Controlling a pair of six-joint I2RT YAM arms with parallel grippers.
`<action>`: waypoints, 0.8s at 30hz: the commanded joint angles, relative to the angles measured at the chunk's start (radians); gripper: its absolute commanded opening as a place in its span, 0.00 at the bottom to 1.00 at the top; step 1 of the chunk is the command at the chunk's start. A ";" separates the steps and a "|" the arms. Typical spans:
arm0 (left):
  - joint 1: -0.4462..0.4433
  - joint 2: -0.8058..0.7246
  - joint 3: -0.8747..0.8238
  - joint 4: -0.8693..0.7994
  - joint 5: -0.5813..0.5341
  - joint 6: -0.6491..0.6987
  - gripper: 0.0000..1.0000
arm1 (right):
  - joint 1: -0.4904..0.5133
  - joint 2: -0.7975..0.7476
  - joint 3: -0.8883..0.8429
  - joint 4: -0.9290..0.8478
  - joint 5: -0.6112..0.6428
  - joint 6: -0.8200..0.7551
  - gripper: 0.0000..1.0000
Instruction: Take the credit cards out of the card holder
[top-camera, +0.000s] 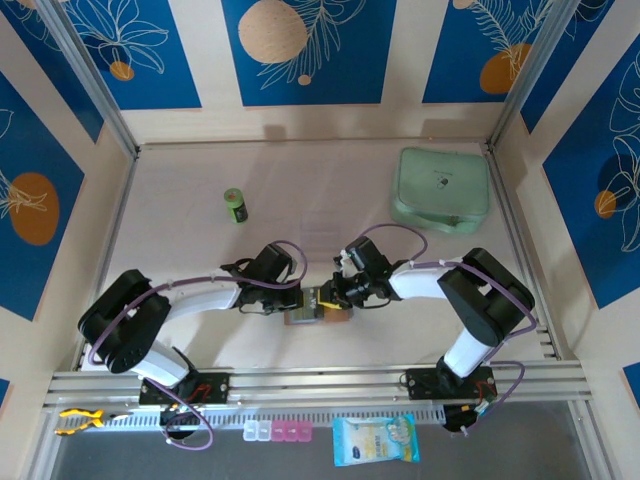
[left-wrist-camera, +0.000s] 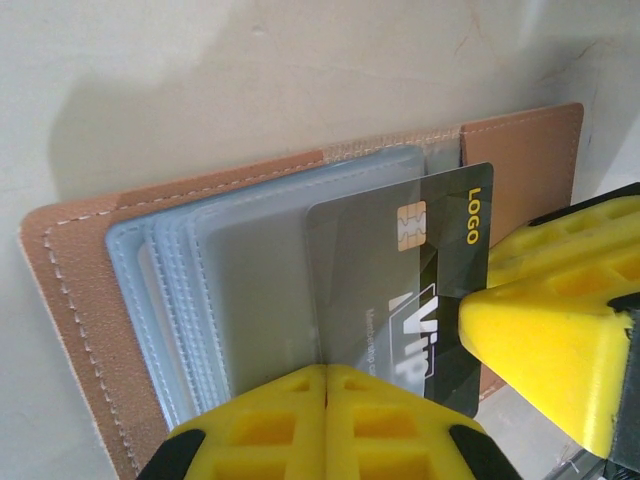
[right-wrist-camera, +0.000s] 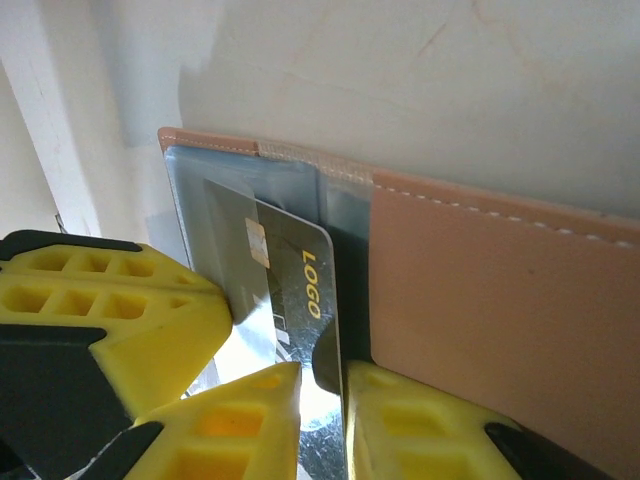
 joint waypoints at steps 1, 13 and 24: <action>-0.005 0.013 -0.011 -0.052 -0.031 0.016 0.00 | -0.005 0.004 -0.014 0.030 -0.034 0.014 0.17; -0.004 -0.018 -0.013 -0.077 -0.050 0.022 0.01 | -0.022 -0.060 -0.040 -0.024 0.021 -0.019 0.07; -0.006 -0.044 -0.008 -0.079 -0.054 0.024 0.01 | -0.038 -0.204 -0.024 -0.201 0.096 -0.104 0.05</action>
